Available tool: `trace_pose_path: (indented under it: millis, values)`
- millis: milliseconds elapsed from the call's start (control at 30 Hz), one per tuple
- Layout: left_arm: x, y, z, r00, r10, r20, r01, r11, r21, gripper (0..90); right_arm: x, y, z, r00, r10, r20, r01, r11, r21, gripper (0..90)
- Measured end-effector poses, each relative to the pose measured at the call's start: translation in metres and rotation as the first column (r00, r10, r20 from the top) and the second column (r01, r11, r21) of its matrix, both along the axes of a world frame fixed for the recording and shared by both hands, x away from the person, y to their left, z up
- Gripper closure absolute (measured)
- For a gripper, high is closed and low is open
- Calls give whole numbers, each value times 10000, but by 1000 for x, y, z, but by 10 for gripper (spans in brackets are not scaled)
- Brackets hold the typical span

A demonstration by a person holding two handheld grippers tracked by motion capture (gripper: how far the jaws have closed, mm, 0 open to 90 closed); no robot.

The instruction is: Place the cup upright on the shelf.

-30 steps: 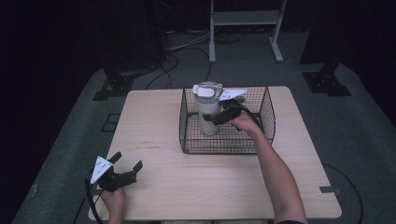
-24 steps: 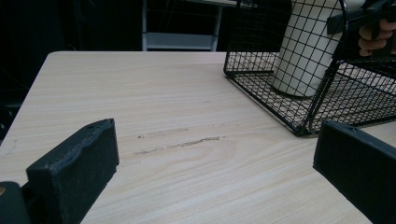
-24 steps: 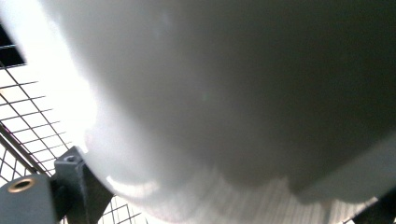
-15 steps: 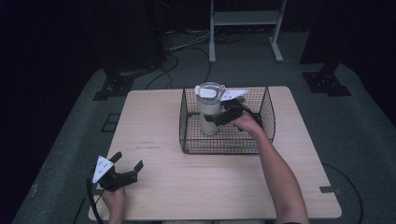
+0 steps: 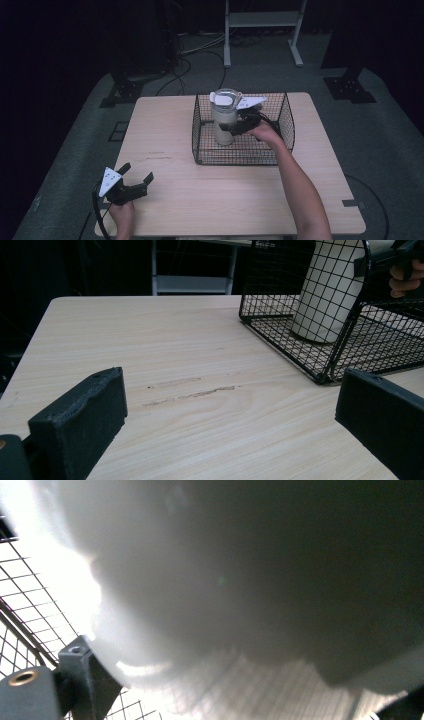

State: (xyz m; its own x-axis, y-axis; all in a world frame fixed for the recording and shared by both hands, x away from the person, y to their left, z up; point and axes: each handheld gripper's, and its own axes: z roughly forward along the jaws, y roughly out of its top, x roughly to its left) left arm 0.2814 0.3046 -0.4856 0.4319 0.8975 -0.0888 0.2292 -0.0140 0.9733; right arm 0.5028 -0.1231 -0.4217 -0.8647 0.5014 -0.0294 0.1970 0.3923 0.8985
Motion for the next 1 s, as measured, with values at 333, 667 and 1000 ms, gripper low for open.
trace_pose_path:
  millis: [333, 667, 1000]
  values:
    - [0, 1, 0, 10000, -35, 32, 36, 9999, -98, 0, -5, -2, 3, 9998, -167, 73, 169, 9990, -403, 74]
    - [-1, 0, 0, 10000, -24, 32, 24, 10000, -36, 0, -12, -13, 7, 9996, -254, 86, 257, 9992, -321, 124]
    - [-1, -1, 0, 10000, 4, 27, -5, 10000, 69, 0, -26, -38, 23, 9963, -854, -45, 852, 9961, -231, 131]
